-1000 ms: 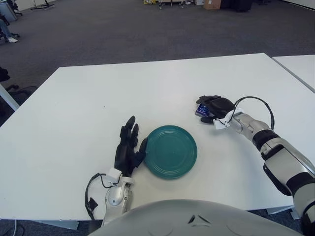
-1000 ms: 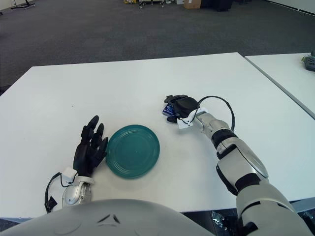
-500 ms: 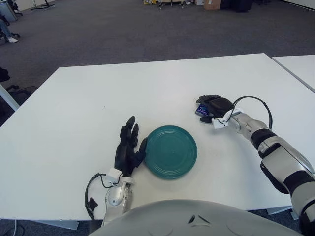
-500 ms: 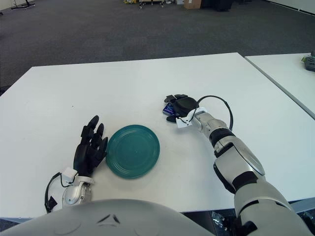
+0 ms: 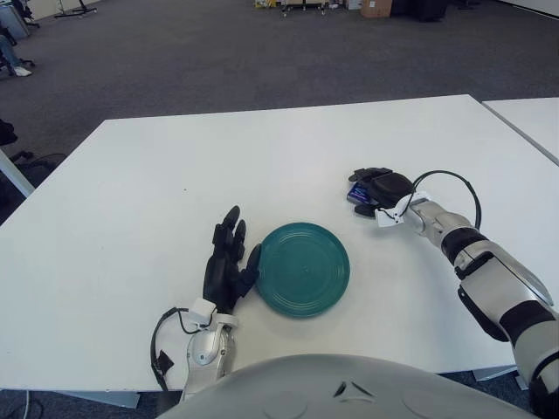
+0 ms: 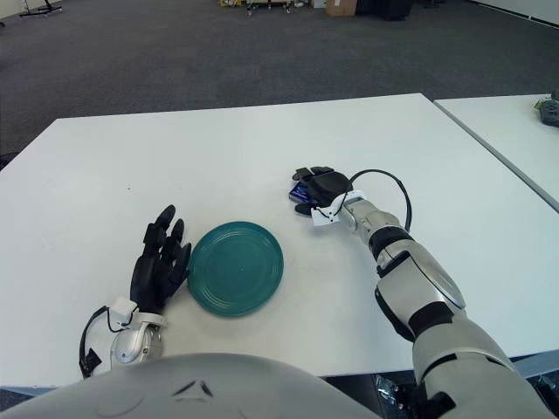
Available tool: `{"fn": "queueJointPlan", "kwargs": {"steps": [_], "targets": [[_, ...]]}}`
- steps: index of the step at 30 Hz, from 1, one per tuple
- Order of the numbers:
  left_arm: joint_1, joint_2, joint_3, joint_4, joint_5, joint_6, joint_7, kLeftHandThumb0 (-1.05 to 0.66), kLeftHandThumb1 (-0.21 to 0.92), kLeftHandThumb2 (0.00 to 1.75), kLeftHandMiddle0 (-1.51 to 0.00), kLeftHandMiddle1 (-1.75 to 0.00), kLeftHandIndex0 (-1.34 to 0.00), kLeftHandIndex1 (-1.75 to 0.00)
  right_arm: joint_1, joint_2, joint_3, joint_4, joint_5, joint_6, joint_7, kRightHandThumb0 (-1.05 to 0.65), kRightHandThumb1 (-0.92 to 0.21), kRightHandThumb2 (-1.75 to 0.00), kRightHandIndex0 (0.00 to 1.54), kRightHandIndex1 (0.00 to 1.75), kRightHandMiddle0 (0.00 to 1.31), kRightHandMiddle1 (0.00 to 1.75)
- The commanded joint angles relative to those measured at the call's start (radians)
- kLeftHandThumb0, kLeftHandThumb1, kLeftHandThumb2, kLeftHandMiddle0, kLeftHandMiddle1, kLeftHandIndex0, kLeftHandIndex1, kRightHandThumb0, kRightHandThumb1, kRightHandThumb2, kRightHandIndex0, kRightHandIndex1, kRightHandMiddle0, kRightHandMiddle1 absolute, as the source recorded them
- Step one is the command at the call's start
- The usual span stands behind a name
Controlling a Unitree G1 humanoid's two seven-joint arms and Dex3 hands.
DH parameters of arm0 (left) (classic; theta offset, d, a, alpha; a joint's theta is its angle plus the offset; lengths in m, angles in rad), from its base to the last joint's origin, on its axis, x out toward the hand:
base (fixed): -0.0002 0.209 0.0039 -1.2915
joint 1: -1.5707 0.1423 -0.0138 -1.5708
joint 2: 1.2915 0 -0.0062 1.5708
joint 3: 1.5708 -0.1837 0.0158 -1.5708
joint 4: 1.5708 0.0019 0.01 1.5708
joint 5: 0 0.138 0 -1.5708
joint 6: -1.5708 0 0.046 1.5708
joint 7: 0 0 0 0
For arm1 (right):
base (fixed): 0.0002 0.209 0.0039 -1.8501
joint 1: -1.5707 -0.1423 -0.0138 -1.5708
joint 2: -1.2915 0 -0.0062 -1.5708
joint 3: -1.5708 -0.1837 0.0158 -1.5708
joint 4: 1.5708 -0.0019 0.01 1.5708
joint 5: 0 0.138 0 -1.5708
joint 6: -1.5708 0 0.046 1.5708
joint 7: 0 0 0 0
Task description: Put the gum into the plate.
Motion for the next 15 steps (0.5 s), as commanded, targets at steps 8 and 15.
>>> {"fn": "queueJointPlan", "kwargs": {"steps": [8, 15], "targets": [[-0.04, -0.032, 0.005, 0.132, 0.001, 0.015, 0.02, -0.7, 0.92, 0.42, -0.26, 0.0, 0.0, -0.46, 0.025, 0.052, 0.077, 0.082, -0.068, 0.041, -0.083, -0.78, -0.92, -0.85, 0.31, 0.02, 0.0, 0.75], [-0.064, -0.041, 0.012, 0.156, -0.003, 0.014, 0.025, -0.7, 0.92, 0.44, -0.24, 0.0, 0.0, -0.45, 0.022, 0.081, 0.121, 0.101, -0.096, 0.074, -0.157, -0.73, -0.92, -0.84, 0.41, 0.06, 0.0, 0.89]]}}
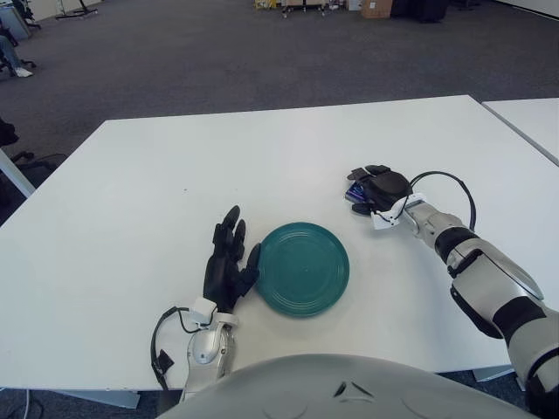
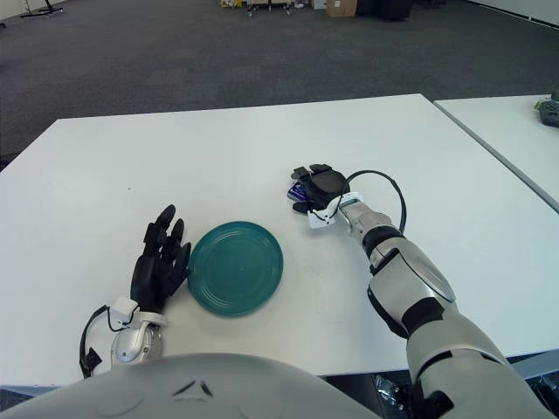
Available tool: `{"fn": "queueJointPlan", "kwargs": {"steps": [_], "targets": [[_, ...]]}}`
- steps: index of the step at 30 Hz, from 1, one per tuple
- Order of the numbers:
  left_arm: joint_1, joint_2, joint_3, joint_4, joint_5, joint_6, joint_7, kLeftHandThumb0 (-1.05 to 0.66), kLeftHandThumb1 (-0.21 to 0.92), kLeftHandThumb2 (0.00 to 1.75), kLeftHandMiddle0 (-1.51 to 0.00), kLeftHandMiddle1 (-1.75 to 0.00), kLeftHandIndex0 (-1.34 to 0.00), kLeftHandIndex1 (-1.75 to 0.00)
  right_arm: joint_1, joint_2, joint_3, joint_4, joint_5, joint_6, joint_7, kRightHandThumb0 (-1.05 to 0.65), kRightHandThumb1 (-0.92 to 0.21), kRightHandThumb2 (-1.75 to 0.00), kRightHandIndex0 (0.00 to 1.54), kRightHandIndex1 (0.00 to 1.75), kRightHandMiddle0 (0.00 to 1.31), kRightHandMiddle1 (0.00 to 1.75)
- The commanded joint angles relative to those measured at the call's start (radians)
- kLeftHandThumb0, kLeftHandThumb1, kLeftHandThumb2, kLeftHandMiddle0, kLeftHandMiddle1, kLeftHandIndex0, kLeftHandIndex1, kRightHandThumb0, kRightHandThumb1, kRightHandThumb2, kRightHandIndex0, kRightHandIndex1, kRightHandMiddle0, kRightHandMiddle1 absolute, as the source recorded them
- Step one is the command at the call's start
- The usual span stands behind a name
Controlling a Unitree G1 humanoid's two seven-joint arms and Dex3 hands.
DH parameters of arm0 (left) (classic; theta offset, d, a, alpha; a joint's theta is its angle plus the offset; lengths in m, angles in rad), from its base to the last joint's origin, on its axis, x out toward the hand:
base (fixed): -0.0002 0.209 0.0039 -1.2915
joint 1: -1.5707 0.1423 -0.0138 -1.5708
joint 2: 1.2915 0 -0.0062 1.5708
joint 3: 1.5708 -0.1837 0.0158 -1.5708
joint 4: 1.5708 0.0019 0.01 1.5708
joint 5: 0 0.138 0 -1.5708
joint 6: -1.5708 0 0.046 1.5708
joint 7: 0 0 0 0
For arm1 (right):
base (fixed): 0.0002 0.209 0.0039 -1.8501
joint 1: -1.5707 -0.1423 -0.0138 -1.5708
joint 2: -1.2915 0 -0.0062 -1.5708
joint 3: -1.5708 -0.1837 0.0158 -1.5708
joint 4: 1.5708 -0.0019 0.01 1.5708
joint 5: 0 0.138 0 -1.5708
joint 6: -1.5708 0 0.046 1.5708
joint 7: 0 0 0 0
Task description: Put the gum into the plate.
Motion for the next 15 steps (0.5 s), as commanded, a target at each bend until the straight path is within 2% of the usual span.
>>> {"fn": "queueJointPlan", "kwargs": {"steps": [1, 3, 5, 8, 9, 10, 11, 12, 13, 14, 15], "targets": [[-0.058, -0.046, 0.008, 0.152, -0.013, 0.013, 0.02, -0.7, 0.92, 0.44, -0.24, 0.0, 0.0, -0.45, 0.044, 0.047, 0.063, 0.041, -0.069, 0.031, -0.033, -0.72, -0.92, -0.84, 0.43, 0.06, 0.0, 0.91], [-0.062, -0.053, 0.008, 0.158, -0.018, 0.01, 0.02, -0.7, 0.92, 0.43, -0.25, 0.0, 0.0, -0.46, 0.045, 0.066, 0.096, 0.049, -0.1, 0.063, -0.088, -0.7, -0.92, -0.84, 0.46, 0.07, 0.0, 0.95], [-0.068, -0.066, 0.007, 0.166, -0.031, 0.008, 0.016, -0.7, 0.92, 0.42, -0.25, 0.0, 0.0, -0.49, 0.052, 0.107, 0.135, 0.069, -0.138, 0.139, -0.155, -0.67, -0.92, -0.82, 0.5, 0.09, 0.0, 1.03], [-0.068, -0.081, 0.0, 0.169, -0.033, -0.002, 0.019, -0.69, 0.92, 0.41, -0.26, -0.01, 0.0, -0.51, 0.077, 0.156, 0.146, 0.096, -0.143, 0.222, -0.195, -0.63, -0.92, -0.8, 0.53, 0.12, 0.0, 1.1], [-0.067, -0.085, -0.004, 0.167, -0.031, -0.005, 0.022, -0.69, 0.92, 0.41, -0.26, -0.01, 0.0, -0.52, 0.087, 0.169, 0.143, 0.104, -0.139, 0.245, -0.202, -0.62, -0.92, -0.79, 0.53, 0.2, 0.0, 1.15], [-0.06, -0.087, -0.009, 0.156, -0.029, -0.008, 0.024, -0.68, 0.92, 0.41, -0.26, -0.01, 0.0, -0.53, 0.098, 0.183, 0.138, 0.111, -0.131, 0.27, -0.211, -0.6, -0.92, -0.77, 0.46, 0.41, 0.0, 1.24], [-0.055, -0.088, -0.012, 0.148, -0.029, -0.009, 0.024, -0.68, 0.92, 0.42, -0.25, 0.0, 0.0, -0.52, 0.106, 0.192, 0.134, 0.116, -0.126, 0.287, -0.219, -0.51, -0.92, -0.68, 0.4, 0.75, 0.07, 1.42], [-0.045, -0.088, -0.016, 0.132, -0.029, -0.009, 0.024, -0.67, 0.92, 0.42, -0.25, 0.0, 0.0, -0.52, 0.109, 0.196, 0.131, 0.119, -0.123, 0.299, -0.227, -0.48, -0.92, -0.65, 0.37, 0.88, 0.09, 1.49], [-0.039, -0.088, -0.019, 0.121, -0.029, -0.009, 0.024, -0.67, 0.92, 0.42, -0.25, 0.0, 0.0, -0.52, 0.112, 0.199, 0.13, 0.121, -0.121, 0.308, -0.234, -0.43, -0.92, -0.6, 0.32, 1.16, 0.13, 1.58], [-0.02, -0.082, -0.025, 0.09, -0.03, -0.007, 0.022, -0.67, 0.92, 0.43, -0.25, 0.0, 0.0, -0.52, 0.115, 0.201, 0.13, 0.123, -0.121, 0.319, -0.246, -0.4, -0.92, -0.57, 0.28, 1.34, 0.15, 1.64], [-0.006, -0.079, -0.029, 0.068, -0.031, -0.006, 0.021, -0.67, 0.92, 0.43, -0.25, 0.0, 0.0, -0.51, 0.117, 0.202, 0.13, 0.124, -0.12, 0.328, -0.255, -0.32, -0.9, -0.6, 0.29, 1.41, 0.14, 1.66]]}}
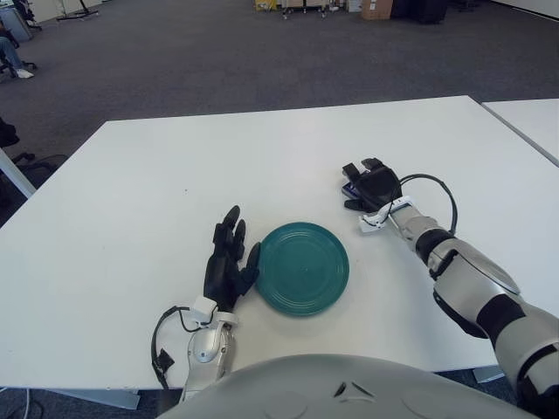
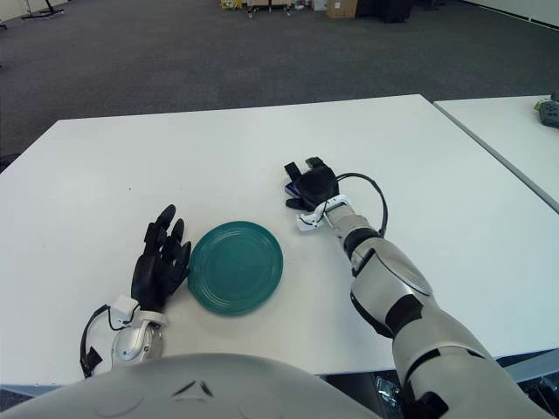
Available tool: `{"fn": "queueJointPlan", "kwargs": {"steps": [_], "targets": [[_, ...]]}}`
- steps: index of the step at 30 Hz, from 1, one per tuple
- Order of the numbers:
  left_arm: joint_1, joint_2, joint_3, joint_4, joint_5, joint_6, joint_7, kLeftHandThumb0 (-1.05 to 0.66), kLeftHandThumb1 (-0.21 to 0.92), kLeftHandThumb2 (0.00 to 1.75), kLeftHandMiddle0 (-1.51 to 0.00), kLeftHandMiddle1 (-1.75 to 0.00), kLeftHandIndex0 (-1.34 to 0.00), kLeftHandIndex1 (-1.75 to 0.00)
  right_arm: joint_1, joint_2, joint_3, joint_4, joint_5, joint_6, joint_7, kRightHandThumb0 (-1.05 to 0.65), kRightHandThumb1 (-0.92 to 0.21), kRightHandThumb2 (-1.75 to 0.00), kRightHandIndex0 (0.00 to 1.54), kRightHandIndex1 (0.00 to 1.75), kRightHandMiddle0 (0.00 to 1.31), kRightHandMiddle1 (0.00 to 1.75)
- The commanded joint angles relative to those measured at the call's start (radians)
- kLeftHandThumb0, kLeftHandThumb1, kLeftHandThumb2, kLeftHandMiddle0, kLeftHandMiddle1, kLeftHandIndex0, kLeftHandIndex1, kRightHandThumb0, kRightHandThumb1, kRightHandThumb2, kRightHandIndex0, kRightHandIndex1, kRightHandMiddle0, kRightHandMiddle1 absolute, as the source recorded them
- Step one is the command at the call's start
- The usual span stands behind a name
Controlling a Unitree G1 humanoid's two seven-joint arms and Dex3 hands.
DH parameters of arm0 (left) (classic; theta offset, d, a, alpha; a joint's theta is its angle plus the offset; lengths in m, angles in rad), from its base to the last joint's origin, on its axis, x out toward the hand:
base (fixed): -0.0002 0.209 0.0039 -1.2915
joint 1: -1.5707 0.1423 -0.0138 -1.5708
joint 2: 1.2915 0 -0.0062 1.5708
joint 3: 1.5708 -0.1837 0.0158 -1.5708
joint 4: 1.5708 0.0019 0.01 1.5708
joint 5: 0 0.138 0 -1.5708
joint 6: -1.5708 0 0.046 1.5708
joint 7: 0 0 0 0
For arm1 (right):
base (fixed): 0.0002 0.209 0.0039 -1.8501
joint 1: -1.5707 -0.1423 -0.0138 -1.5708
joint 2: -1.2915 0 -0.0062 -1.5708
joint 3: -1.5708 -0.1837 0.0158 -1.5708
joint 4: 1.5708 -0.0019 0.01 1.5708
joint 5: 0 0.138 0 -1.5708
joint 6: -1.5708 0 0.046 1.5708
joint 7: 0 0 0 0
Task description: Put the gum into the plate.
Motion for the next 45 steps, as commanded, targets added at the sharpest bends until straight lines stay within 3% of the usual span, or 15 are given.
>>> {"fn": "queueJointPlan", "kwargs": {"steps": [1, 4, 7, 16, 22, 31, 45], "targets": [[0.023, -0.071, -0.033, 0.024, -0.028, 0.019, 0.015, -0.67, 0.92, 0.44, -0.24, 0.0, 0.0, -0.51, 0.119, 0.037, 0.03, 0.054, -0.026, 0.025, 0.0, -0.21, -0.86, -0.64, 0.29, 1.5, 0.13, 1.69], [0.064, -0.065, -0.054, -0.054, -0.029, 0.034, 0.022, -0.66, 0.92, 0.45, -0.23, 0.0, 0.0, -0.48, 0.14, 0.031, 0.031, 0.059, -0.026, 0.041, -0.043, -0.09, -0.71, -0.84, 0.34, 1.64, 0.19, 1.71], [0.066, -0.073, -0.061, -0.058, -0.03, 0.029, 0.036, -0.66, 0.92, 0.44, -0.23, 0.0, 0.0, -0.48, 0.148, 0.027, 0.023, 0.061, -0.017, 0.041, -0.055, -0.03, -0.5, -1.08, 0.45, 1.72, 0.33, 1.69], [0.072, -0.075, -0.08, -0.054, -0.025, -0.002, 0.09, -0.68, 0.92, 0.46, -0.26, -0.01, 0.0, -0.6, 0.152, 0.021, -0.034, 0.067, 0.036, 0.038, 0.016, 0.0, -0.3, -1.33, 0.58, 1.72, 0.44, 1.74], [0.066, -0.067, -0.084, -0.046, -0.062, -0.003, 0.082, -0.7, 0.92, 0.48, -0.26, -0.01, 0.0, -0.65, 0.14, 0.018, -0.056, 0.064, 0.056, 0.018, 0.044, 0.0, -0.26, -1.35, 0.63, 1.74, 0.52, 1.62], [0.049, -0.067, -0.081, -0.022, -0.133, -0.016, 0.058, -0.73, 0.92, 0.48, -0.26, -0.01, 0.0, -0.74, 0.129, 0.007, -0.059, 0.062, 0.058, -0.014, 0.077, 0.0, -0.27, -1.32, 0.65, 1.75, 0.54, 1.55], [0.042, -0.067, -0.08, -0.007, -0.16, -0.027, 0.056, -0.74, 0.92, 0.53, -0.33, -0.03, -0.01, -0.88, 0.102, 0.023, -0.055, 0.054, 0.056, -0.049, 0.083, -0.01, -0.23, -1.36, 0.68, 1.75, 0.55, 1.56]]}}
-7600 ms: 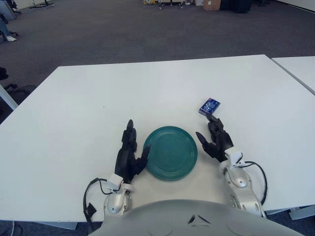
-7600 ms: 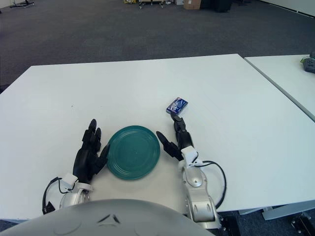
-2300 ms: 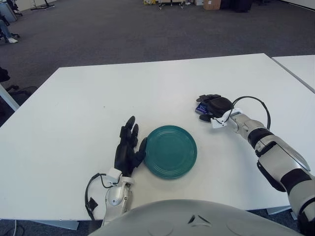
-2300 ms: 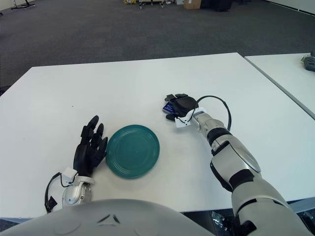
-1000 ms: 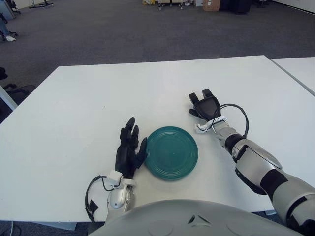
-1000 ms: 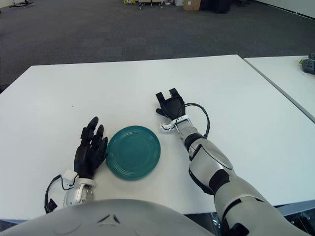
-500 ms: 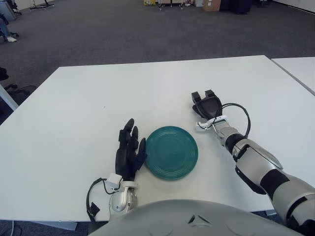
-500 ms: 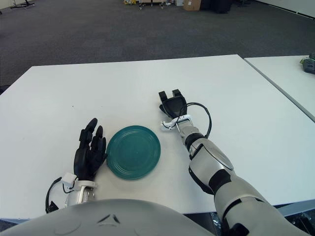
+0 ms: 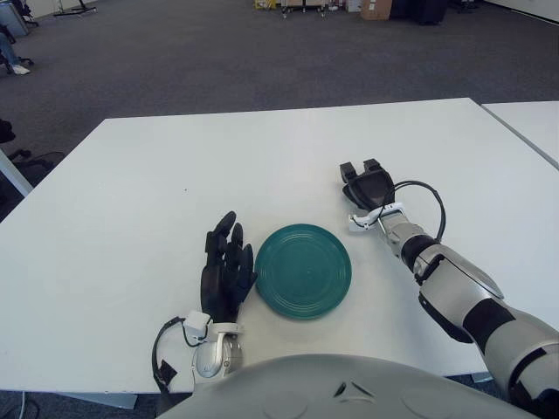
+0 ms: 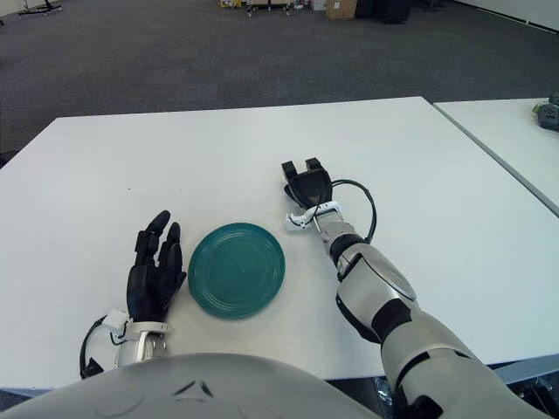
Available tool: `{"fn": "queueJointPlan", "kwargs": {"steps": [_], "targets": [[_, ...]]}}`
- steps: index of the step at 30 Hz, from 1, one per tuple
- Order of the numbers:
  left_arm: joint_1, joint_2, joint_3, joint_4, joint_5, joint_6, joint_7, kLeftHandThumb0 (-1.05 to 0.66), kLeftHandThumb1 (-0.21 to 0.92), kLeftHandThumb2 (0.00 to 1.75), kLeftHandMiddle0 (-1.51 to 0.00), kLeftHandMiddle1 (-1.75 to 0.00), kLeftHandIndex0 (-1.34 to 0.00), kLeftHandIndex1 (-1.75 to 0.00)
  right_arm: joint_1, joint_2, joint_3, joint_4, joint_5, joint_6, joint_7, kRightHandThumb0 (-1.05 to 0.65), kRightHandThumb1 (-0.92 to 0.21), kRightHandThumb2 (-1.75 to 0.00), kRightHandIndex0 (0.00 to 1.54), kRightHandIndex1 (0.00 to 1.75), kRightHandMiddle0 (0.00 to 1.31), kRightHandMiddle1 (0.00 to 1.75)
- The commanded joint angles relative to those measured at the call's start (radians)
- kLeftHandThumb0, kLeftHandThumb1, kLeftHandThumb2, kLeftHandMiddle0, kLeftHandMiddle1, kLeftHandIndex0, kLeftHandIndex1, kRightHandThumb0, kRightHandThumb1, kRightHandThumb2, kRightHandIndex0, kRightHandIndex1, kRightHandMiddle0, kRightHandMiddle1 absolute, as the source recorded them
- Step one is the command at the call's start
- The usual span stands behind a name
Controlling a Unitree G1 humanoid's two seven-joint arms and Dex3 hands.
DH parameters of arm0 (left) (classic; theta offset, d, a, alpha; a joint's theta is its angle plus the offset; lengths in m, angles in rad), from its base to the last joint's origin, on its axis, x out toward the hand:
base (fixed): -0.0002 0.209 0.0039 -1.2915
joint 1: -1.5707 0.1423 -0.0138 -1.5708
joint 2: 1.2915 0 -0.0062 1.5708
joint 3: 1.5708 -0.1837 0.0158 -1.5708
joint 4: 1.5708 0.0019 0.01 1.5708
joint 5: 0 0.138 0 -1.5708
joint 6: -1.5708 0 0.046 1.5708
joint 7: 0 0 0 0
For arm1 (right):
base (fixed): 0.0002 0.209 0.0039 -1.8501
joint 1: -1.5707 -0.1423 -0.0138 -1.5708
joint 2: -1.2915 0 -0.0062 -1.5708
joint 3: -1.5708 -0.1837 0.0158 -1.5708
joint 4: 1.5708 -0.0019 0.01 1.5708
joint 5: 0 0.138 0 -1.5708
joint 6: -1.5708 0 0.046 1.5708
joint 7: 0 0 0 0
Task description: Put the gum into the plate.
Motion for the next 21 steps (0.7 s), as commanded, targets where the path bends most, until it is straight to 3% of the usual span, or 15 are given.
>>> {"fn": "queueJointPlan", "kwargs": {"steps": [1, 6, 8, 9, 10, 11, 12, 16, 21], "targets": [[-0.033, -0.058, 0.001, 0.047, -0.012, 0.036, 0.0, -0.74, 0.92, 0.53, -0.34, -0.03, -0.01, -0.88, 0.078, 0.02, 0.011, 0.049, -0.001, -0.024, 0.123, -0.01, -0.23, -1.37, 0.68, 1.75, 0.53, 1.58], [-0.03, -0.055, 0.0, 0.044, -0.012, 0.039, 0.0, -0.74, 0.92, 0.56, -0.34, -0.02, -0.01, -0.89, 0.05, 0.042, -0.027, 0.043, 0.042, -0.039, 0.192, -0.01, -0.31, -1.3, 0.63, 1.75, 0.44, 1.64], [-0.027, -0.051, 0.002, 0.041, -0.016, 0.043, -0.003, -0.74, 0.92, 0.57, -0.34, -0.02, -0.01, -0.89, 0.038, 0.044, -0.063, 0.042, 0.08, -0.057, 0.269, -0.01, -0.43, -1.16, 0.56, 1.72, 0.34, 1.68], [-0.025, -0.047, 0.003, 0.04, -0.019, 0.047, -0.005, -0.75, 0.92, 0.57, -0.34, -0.02, -0.01, -0.9, 0.02, 0.031, -0.091, 0.035, 0.114, -0.093, 0.349, -0.01, -0.56, -0.99, 0.49, 1.67, 0.26, 1.69], [-0.024, -0.045, 0.004, 0.039, -0.021, 0.049, -0.006, -0.76, 0.92, 0.58, -0.34, -0.02, 0.0, -0.9, 0.008, 0.02, -0.11, 0.029, 0.136, -0.119, 0.403, -0.2, -0.64, -0.85, 0.37, 1.38, 0.16, 1.45], [-0.023, -0.044, 0.005, 0.037, -0.022, 0.052, -0.006, -0.76, 0.92, 0.59, -0.34, -0.02, 0.0, -0.9, -0.007, 0.0, -0.125, 0.017, 0.156, -0.156, 0.457, -0.26, -0.67, -0.79, 0.34, 1.26, 0.13, 1.36], [-0.02, -0.042, 0.005, 0.035, -0.023, 0.054, -0.007, -0.77, 0.92, 0.59, -0.35, -0.02, 0.0, -0.89, -0.015, -0.014, -0.135, 0.008, 0.168, -0.179, 0.491, -0.39, -0.75, -0.65, 0.29, 1.03, 0.08, 1.19], [-0.011, -0.045, -0.002, 0.016, -0.029, 0.065, -0.006, -0.79, 0.92, 0.56, -0.35, -0.02, 0.0, -0.9, -0.051, -0.104, -0.142, -0.076, 0.188, -0.292, 0.596, -0.67, -0.88, -0.48, 0.22, 0.47, 0.02, 0.84], [-0.002, -0.046, -0.012, 0.0, -0.051, 0.076, -0.018, -0.78, 0.92, 0.53, -0.36, -0.02, 0.0, -0.9, -0.091, -0.17, -0.128, -0.133, 0.173, -0.38, 0.665, -0.84, -0.91, -0.53, 0.2, 0.16, 0.0, 0.65]]}}
